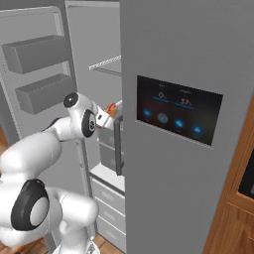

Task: Store the hot dog in the freezer for long-term storage. Close the freezer door after placing the cooked food.

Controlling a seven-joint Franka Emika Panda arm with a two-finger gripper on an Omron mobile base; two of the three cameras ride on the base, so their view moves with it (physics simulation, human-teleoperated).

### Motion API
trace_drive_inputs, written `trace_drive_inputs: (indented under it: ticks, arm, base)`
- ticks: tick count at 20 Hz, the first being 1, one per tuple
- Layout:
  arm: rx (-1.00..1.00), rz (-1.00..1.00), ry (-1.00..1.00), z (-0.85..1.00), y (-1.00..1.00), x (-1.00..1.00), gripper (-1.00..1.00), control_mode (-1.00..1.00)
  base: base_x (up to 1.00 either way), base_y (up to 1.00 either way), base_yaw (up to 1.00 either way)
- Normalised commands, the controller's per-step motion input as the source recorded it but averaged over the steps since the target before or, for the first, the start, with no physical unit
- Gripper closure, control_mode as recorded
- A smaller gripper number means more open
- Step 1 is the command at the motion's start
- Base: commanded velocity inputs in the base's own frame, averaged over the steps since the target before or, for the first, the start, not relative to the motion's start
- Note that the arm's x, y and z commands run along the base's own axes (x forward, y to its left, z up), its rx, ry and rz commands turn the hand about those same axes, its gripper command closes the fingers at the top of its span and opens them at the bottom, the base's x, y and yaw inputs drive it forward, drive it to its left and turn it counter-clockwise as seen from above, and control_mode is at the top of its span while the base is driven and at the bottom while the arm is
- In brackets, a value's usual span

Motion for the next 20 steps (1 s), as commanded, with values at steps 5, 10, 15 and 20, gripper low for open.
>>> trace_drive_inputs:
  ticks: [5,10,15,20]
  arm:
    - [0.0,0.0,0.01,0.0,-0.08,0.35,1.0,-1.0]
    - [0.0,0.0,0.03,0.0,-0.03,0.39,1.0,-1.0]
    - [0.0,0.0,0.02,-0.02,-0.07,0.41,1.0,-1.0]
    - [0.0,0.0,0.02,-0.1,-0.21,0.36,1.0,-1.0]
  base:
    - [0.0,0.0,0.0]
    - [0.0,0.0,0.0]
    - [0.0,0.0,0.0]
    - [0.0,0.0,0.0]
